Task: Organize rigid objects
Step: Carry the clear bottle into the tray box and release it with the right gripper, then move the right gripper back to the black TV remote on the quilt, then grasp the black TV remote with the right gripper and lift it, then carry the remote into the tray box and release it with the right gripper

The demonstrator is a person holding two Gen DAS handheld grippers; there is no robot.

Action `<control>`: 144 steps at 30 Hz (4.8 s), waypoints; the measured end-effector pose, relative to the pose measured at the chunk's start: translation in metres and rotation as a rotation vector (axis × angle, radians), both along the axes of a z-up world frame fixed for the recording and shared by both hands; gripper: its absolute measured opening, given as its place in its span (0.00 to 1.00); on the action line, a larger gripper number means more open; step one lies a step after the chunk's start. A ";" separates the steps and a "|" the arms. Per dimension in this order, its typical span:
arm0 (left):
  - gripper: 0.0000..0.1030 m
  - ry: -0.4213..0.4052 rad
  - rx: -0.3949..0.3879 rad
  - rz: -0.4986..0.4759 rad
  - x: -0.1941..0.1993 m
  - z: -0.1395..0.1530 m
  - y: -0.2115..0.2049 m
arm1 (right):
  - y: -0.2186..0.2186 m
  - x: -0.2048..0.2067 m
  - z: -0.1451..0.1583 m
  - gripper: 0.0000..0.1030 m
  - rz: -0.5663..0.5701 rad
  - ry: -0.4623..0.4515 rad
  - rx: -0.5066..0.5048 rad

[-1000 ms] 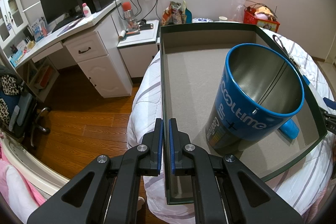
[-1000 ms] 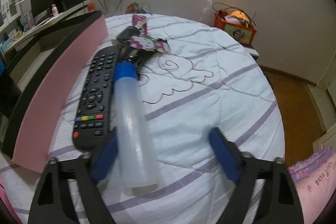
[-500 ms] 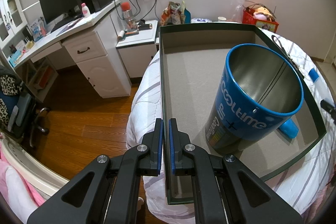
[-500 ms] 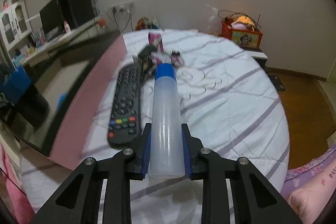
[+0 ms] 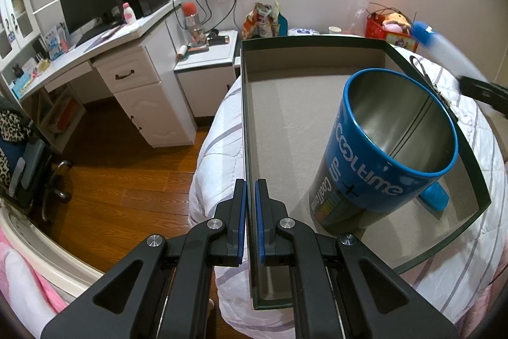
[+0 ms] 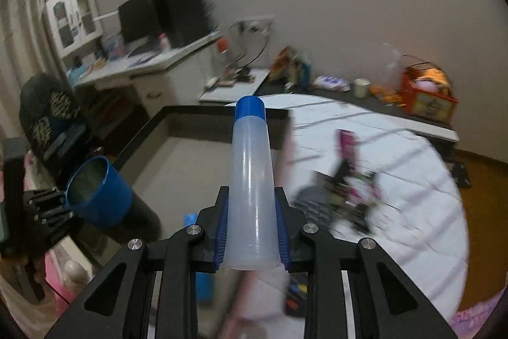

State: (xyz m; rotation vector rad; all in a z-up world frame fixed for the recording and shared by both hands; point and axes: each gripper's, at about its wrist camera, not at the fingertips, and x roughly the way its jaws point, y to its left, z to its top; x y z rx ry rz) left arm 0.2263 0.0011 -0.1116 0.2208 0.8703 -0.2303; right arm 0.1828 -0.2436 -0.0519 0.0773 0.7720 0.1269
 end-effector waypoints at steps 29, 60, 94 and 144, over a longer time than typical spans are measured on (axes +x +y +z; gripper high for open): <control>0.05 0.001 0.002 -0.007 -0.002 0.000 0.003 | 0.006 0.008 0.007 0.79 -0.082 -0.056 -0.090; 0.05 0.000 0.024 -0.005 -0.001 0.001 0.003 | -0.044 -0.059 -0.078 1.00 -0.021 0.111 -0.168; 0.08 0.003 0.028 -0.012 0.000 0.001 0.000 | -0.068 -0.086 -0.064 0.78 -0.154 0.136 -0.160; 0.08 0.005 0.011 -0.016 0.003 0.003 -0.003 | 0.045 0.059 -0.022 0.43 0.155 0.092 -0.092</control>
